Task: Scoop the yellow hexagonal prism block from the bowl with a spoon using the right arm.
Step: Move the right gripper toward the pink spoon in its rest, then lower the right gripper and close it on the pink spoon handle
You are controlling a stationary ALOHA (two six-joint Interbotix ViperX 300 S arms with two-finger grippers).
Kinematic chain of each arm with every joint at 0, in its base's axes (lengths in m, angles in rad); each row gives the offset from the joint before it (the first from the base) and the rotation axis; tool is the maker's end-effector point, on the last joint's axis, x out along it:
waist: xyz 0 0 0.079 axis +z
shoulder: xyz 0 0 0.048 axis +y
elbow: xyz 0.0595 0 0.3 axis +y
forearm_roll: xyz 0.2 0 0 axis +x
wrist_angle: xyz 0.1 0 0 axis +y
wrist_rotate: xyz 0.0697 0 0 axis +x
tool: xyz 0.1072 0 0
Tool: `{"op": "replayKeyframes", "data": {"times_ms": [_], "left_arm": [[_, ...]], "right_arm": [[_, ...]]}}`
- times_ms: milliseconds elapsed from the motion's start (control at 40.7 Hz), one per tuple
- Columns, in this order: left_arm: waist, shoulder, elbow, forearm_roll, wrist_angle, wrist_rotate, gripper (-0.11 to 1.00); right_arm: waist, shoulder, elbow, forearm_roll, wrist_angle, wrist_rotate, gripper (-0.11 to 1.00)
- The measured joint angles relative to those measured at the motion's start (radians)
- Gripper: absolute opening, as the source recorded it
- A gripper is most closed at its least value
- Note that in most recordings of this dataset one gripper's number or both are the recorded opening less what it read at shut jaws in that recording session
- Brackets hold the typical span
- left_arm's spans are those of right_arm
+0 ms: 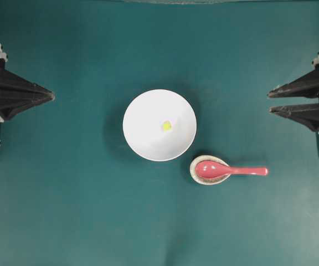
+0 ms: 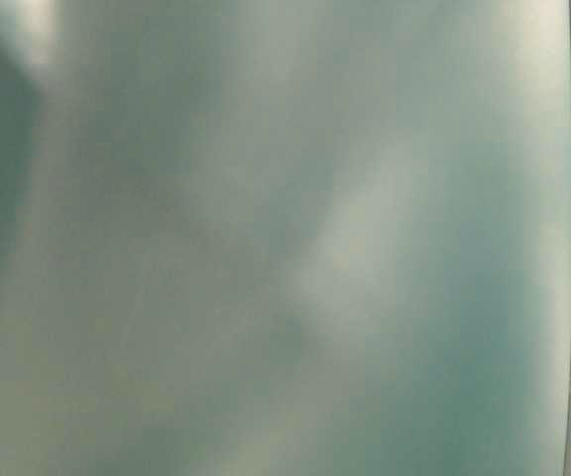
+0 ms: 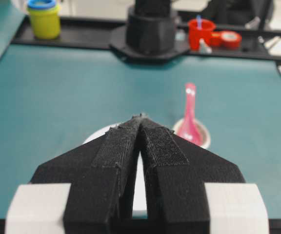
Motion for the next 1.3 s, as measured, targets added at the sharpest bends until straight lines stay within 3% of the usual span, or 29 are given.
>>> {"op": "replayKeyframes", "data": {"times_ms": [418, 909, 1007, 1302], "left_arm": [[0.0, 0.014, 0.0, 0.0, 0.002, 0.0, 0.0], [0.0, 0.021, 0.0, 0.002, 0.003, 0.002, 0.0], [0.0, 0.021, 0.0, 0.002, 0.009, 0.0, 0.0], [0.0, 0.021, 0.0, 0.002, 0.014, 0.008, 0.0]], "right_arm": [[0.0, 0.193, 0.017, 0.003, -0.087, 0.04, 0.39], [0.094, 0.5, 0.051, 0.011, -0.362, 0.048, 0.39], [0.135, 0.541, 0.072, 0.034, -0.42, 0.048, 0.39], [0.272, 0.658, 0.15, 0.167, -0.592, 0.049, 0.39]]}}
